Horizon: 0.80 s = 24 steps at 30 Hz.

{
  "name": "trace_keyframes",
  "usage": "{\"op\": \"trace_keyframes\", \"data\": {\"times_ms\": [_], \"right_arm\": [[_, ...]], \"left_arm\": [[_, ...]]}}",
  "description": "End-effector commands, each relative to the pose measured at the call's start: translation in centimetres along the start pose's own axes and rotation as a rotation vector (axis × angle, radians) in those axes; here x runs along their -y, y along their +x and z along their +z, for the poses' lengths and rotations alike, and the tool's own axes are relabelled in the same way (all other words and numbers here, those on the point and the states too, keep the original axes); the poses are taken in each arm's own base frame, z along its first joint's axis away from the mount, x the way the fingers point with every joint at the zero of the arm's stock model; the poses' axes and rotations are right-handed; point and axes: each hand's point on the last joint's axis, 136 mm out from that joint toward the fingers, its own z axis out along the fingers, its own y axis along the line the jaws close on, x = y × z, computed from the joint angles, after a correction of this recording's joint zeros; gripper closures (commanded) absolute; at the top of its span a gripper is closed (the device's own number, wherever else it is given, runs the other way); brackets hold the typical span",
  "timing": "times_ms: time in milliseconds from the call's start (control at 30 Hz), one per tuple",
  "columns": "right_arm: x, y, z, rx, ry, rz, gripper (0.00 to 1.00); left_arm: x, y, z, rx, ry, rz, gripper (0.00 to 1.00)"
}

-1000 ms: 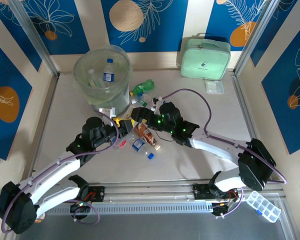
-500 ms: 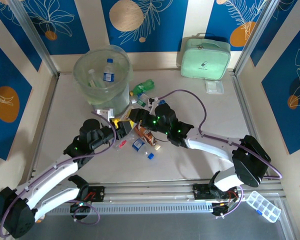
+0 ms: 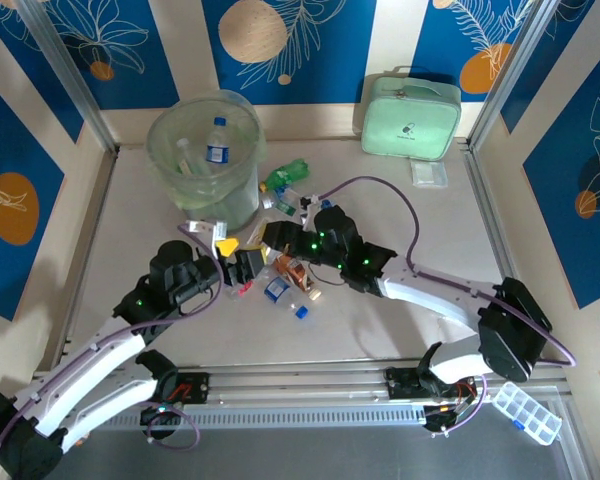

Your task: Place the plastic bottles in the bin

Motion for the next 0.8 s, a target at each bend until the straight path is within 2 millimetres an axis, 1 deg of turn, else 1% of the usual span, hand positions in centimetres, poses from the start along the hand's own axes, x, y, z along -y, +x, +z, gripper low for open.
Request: {"op": "trace_keyframes", "data": {"times_ms": [0, 167, 233, 300, 400, 533, 600, 667, 733, 767], "right_arm": [[-2.4, -0.8, -2.3, -0.025, -0.076, -0.064, 0.61], [-3.6, -0.4, -5.0, -0.107, -0.170, -0.160, 0.60], [-4.4, -0.4, -6.6, -0.103, -0.253, -0.217, 0.60], [-4.4, -0.5, -7.9, -0.091, -0.280, -0.244, 0.60], [-4.1, -0.5, -9.4, -0.082, -0.310, -0.265, 0.60], [-3.4, -0.7, -10.8, -0.072, -0.350, -0.259, 0.60], [-3.4, -0.6, -11.4, -0.078, -0.385, -0.258, 0.60], [-3.4, -0.4, -11.8, -0.090, -0.414, -0.257, 0.60], [-3.0, -0.4, -11.9, -0.093, -0.410, -0.252, 0.60], [-2.9, -0.4, -12.0, -0.093, -0.412, -0.249, 0.60]], "left_arm": [[1.3, 0.6, 0.5, -0.048, 0.027, 0.068, 0.09], [4.5, 0.7, 1.2, -0.085, 0.182, 0.072, 0.09], [6.3, 0.6, 1.2, -0.071, 0.292, 0.035, 0.08], [8.2, 0.0, 1.0, -0.058, 0.407, 0.010, 0.07], [10.6, 0.0, 1.1, -0.104, 0.547, -0.020, 0.06], [12.0, -0.1, 1.8, -0.115, 0.672, -0.100, 0.07], [12.6, -0.1, 2.2, -0.129, 0.726, -0.128, 0.08], [13.2, -0.1, 2.5, -0.142, 0.780, -0.159, 0.08], [14.0, -0.6, 2.3, -0.135, 0.854, -0.173, 0.11], [14.1, -0.9, 2.3, -0.128, 0.868, -0.178, 0.12]]}}
